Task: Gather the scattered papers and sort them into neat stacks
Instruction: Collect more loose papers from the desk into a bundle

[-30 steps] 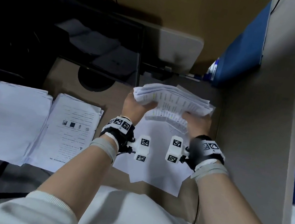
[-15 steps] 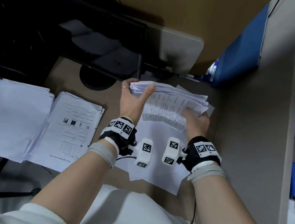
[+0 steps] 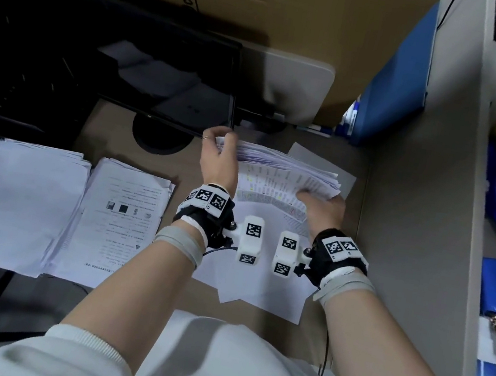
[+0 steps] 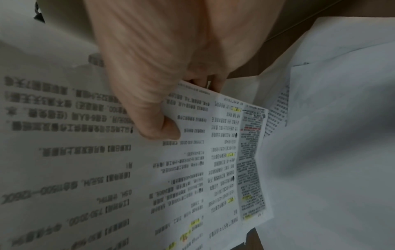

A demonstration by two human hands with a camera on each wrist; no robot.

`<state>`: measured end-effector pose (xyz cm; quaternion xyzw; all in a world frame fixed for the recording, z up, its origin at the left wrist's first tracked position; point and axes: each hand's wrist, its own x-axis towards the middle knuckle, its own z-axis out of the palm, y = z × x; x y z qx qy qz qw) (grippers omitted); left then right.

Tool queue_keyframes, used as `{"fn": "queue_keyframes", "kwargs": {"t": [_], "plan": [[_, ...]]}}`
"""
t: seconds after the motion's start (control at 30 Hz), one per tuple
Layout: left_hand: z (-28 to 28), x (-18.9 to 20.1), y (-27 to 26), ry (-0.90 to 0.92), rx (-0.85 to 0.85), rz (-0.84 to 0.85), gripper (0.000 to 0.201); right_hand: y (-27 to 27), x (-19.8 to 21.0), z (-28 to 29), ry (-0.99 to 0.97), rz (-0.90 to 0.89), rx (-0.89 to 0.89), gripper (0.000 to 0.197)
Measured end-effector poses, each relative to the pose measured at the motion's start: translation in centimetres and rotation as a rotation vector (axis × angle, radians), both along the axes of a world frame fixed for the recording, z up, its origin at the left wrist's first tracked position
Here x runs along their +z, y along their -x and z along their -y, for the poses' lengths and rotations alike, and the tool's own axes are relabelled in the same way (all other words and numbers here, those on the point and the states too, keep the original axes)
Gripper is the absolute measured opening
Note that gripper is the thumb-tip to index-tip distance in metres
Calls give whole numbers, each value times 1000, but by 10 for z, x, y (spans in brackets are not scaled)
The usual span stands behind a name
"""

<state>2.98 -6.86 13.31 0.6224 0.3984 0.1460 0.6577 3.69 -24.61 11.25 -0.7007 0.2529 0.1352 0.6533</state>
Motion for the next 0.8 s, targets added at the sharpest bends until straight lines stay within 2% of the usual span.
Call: {"fn": "queue_keyframes", "kwargs": {"t": [0.1, 0.2, 0.27, 0.4, 0.47, 0.53, 0.6, 0.63, 0.73, 0.8], "plan": [[-5, -5, 3, 71, 35, -16, 41, 1, 3, -1, -25, -5, 9, 28], [-7, -10, 9, 193, -85, -35, 49, 1, 9, -2, -41, -38, 55, 25], [-4, -10, 15, 177, -212, -29, 54, 1, 11, -3, -36, -67, 84, 28], [-8, -15, 25, 74, -344, -70, 93, 2, -1, -1, -44, -71, 83, 10], [-13, -22, 28, 51, -356, -116, 99, 2, -5, 1, -47, -81, 61, 17], [-18, -26, 26, 30, -369, -148, 83, -2, -3, 2, -99, -95, 40, 29], [-24, -32, 22, 1, -375, -172, 61, -5, 1, 4, -181, -103, 34, 33], [-27, -38, 22, 19, -367, -193, 58, -5, 1, 5, -197, -108, 50, 34], [-29, -54, 31, 153, -348, -275, 64, 3, -9, 7, -77, -158, 177, 31], [-25, -67, 43, 190, -396, -355, 53, 14, -22, 8, 26, -203, 260, 27]]}}
